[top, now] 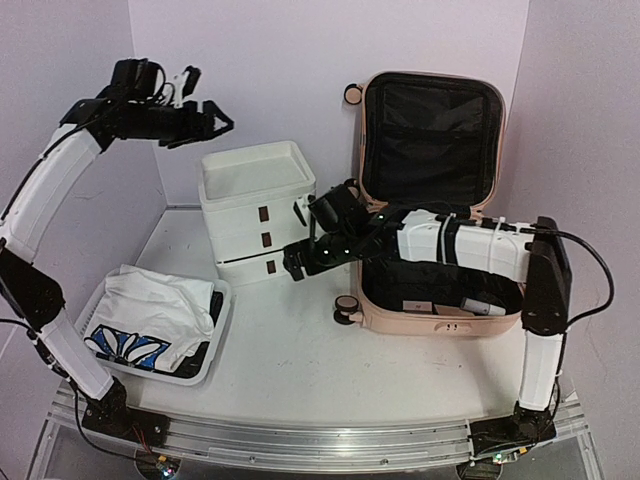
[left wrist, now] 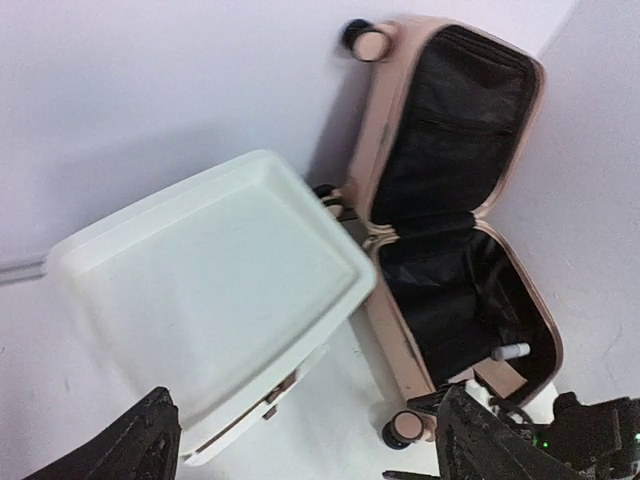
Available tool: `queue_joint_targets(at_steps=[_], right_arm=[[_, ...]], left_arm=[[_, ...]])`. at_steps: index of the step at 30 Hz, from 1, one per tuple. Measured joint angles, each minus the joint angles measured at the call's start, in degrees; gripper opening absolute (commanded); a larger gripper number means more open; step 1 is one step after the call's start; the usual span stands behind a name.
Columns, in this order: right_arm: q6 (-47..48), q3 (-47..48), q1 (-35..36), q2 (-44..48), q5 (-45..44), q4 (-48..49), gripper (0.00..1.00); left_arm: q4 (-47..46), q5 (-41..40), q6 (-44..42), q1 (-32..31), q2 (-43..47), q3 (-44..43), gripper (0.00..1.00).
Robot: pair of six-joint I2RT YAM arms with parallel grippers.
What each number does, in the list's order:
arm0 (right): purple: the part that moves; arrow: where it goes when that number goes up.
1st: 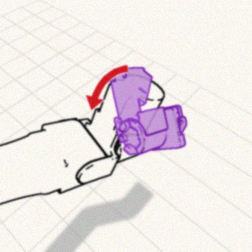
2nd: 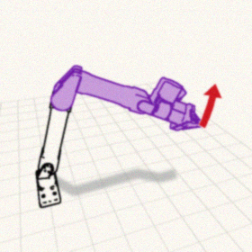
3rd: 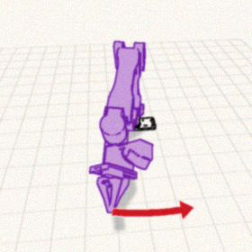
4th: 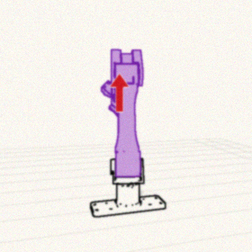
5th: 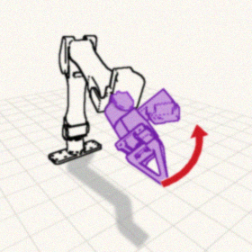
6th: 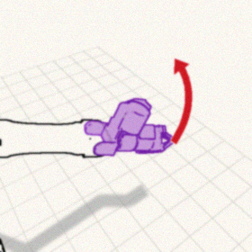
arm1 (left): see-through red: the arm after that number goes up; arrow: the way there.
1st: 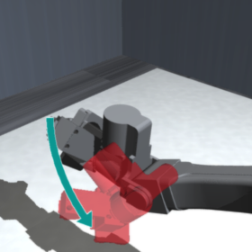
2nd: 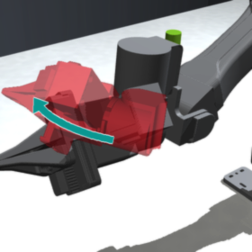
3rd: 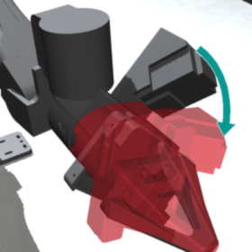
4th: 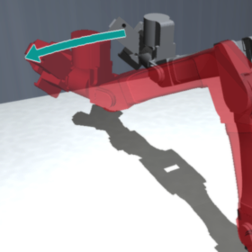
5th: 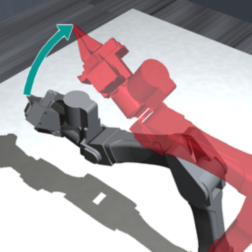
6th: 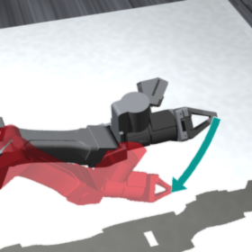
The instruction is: Open, take out, and arrange the luggage
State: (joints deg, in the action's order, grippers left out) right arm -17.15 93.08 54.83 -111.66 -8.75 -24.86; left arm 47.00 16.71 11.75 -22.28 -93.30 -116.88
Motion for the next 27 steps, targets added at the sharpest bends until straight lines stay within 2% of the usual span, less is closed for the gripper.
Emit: queue_joint_targets(at_steps=[4,6,8,15,17,27], right_arm=[[-0.2,8.9,-0.2,-7.3,-0.6,3.8,0.98],[-0.7,12.7,-0.3,-10.5,-1.6,5.9,0.98],[-1.3,14.8,-0.5,-13.0,-2.6,8.3,0.98],[-3.0,18.3,-1.7,-18.9,-5.4,13.6,0.82],[-3.0,19.9,-2.0,-20.5,-5.7,14.5,0.81],[-2.3,21.9,-3.6,-22.3,-10.2,16.7,0.83]], left_arm=[[1.5,-0.2,2.2,9.2,1.8,6.9,0.9],[1.7,1.0,2.9,10.8,-0.4,8.7,0.9],[1.9,3.0,3.3,10.5,-3.5,9.7,0.89],[2.2,8.9,4.5,9.9,-11.9,9.6,0.74],[2.3,10.9,5.2,9.9,-13.2,9.7,0.72],[0.5,14.6,5.4,7.5,-12.1,13.6,0.76]])
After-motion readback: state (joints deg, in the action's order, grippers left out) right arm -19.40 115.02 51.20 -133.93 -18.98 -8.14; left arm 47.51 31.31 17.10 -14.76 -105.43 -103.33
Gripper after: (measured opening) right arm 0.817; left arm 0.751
